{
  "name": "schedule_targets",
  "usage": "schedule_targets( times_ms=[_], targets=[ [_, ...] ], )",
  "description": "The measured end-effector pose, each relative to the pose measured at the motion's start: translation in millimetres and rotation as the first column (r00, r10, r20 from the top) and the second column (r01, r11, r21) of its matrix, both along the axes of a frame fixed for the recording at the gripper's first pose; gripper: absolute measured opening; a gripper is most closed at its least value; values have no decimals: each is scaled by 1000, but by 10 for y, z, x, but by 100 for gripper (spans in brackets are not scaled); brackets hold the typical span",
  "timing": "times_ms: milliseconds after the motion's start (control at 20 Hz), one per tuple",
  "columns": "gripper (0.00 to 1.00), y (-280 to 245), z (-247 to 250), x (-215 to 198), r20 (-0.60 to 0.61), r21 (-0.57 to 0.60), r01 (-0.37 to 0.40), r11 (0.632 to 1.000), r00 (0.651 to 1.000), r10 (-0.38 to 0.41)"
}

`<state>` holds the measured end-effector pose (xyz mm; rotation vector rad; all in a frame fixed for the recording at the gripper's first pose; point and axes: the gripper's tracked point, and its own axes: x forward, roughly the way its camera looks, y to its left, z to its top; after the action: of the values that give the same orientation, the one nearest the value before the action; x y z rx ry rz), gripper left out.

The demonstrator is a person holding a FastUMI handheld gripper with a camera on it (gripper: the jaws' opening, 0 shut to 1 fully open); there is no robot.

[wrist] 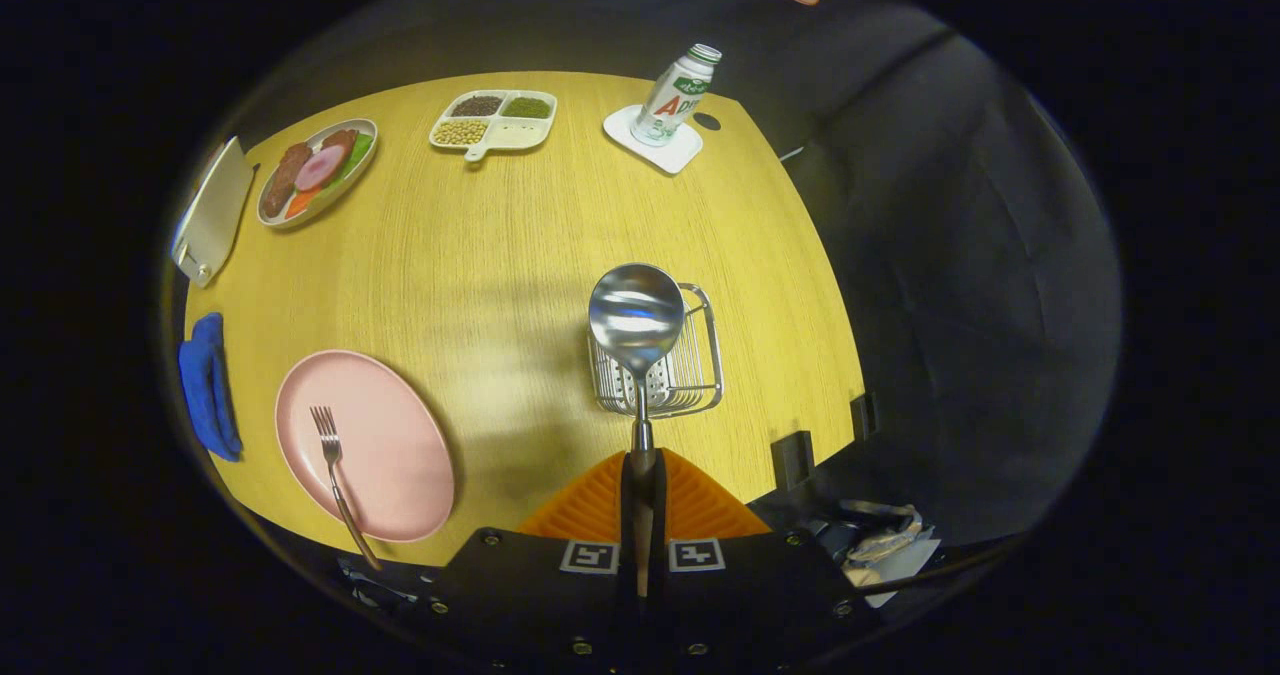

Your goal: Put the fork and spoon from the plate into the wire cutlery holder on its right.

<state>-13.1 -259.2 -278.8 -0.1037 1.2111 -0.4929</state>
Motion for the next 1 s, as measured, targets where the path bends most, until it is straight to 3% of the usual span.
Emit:
schedule_targets(
  times_ms=[350, 1000],
  targets=[
    [4, -215, -80, -95, -39, 11, 47, 999, 998, -46],
    [4, -378, -373, -68, -164, 67, 52, 996, 986, -40]
  ],
)
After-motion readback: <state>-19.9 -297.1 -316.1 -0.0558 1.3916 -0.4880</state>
